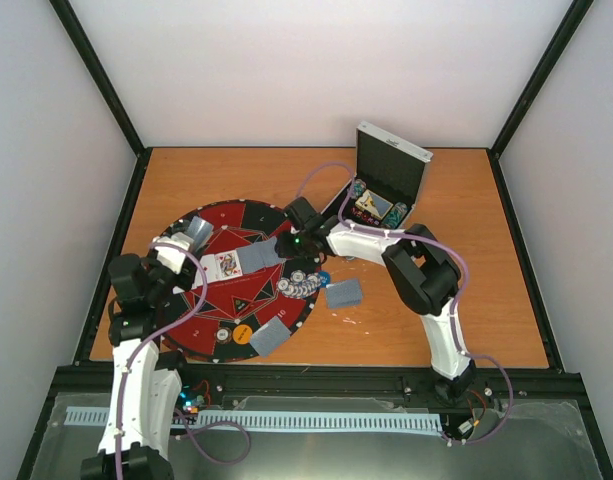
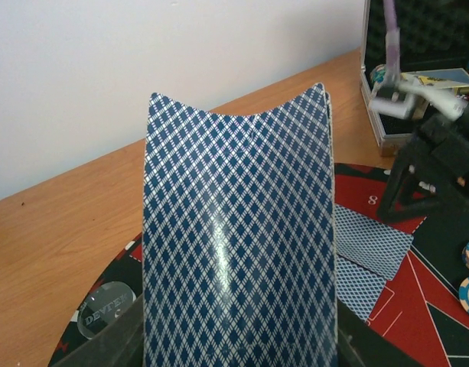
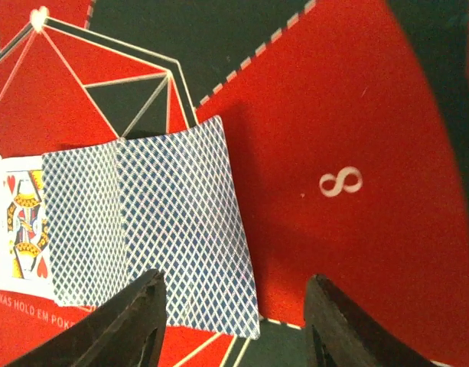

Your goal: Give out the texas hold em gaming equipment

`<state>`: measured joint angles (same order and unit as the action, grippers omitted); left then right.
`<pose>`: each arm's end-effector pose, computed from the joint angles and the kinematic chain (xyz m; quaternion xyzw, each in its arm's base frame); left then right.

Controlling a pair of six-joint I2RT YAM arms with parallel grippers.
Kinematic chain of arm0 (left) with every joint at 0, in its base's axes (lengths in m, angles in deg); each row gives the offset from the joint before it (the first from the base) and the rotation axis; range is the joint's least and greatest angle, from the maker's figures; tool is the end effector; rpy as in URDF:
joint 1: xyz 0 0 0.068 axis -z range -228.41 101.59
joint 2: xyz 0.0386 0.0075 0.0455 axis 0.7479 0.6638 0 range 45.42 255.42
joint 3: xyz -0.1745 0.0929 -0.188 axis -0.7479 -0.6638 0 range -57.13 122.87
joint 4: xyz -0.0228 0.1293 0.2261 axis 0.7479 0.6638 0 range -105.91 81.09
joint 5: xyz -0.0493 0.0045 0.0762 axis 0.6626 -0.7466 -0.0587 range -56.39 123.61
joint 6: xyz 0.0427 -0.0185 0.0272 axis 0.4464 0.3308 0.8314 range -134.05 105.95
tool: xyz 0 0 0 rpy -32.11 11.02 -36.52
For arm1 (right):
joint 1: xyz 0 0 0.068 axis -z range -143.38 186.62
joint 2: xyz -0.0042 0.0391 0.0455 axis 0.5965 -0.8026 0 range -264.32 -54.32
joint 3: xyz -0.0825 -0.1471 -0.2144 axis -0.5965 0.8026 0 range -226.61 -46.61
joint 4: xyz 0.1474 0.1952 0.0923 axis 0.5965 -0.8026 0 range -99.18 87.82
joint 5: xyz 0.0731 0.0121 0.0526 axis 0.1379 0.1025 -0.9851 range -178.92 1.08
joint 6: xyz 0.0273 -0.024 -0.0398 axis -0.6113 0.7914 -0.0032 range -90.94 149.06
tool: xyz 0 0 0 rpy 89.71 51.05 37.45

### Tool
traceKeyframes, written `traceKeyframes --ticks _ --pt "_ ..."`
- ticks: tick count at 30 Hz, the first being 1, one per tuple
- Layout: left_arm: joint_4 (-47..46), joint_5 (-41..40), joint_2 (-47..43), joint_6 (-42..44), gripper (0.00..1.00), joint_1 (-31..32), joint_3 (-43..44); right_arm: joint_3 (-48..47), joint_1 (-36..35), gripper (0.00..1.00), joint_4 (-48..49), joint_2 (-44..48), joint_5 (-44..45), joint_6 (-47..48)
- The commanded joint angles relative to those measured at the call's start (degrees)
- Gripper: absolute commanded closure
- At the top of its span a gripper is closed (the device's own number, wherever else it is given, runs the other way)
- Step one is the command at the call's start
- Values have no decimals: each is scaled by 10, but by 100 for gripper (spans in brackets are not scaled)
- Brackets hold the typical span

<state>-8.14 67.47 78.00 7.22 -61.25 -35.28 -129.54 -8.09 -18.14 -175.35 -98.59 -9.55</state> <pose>0.1483 0.0134 0.2362 0.2268 0.7618 -0.0620 0.6036 0.3156 0.3206 0.1474 -0.0764 0.9451 0.2642 0.1764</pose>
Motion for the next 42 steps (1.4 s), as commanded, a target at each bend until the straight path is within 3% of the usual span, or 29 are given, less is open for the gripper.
traceKeyframes --ticks 1,7,14,18,23,30,38,42 --pt "10 8 10 15 60 1 14 -16 5 47 -17 84 77 63" --pt "45 18 62 41 60 0 48 11 60 37 -5 164 62 109" --pt "71 -78 185 41 69 -7 110 69 121 33 14 250 39 144" --pt "115 -93 253 55 69 -14 150 98 155 29 18 293 42 172" --pt "146 -98 347 90 69 -96 203 129 212 27 30 335 14 184" --pt "64 -114 451 195 69 -149 216 134 252 27 28 348 -6 199" --pt "44 -100 571 172 68 -188 274 132 264 27 29 337 17 191" --pt "33 -89 580 197 68 -190 266 119 269 27 32 319 18 181"
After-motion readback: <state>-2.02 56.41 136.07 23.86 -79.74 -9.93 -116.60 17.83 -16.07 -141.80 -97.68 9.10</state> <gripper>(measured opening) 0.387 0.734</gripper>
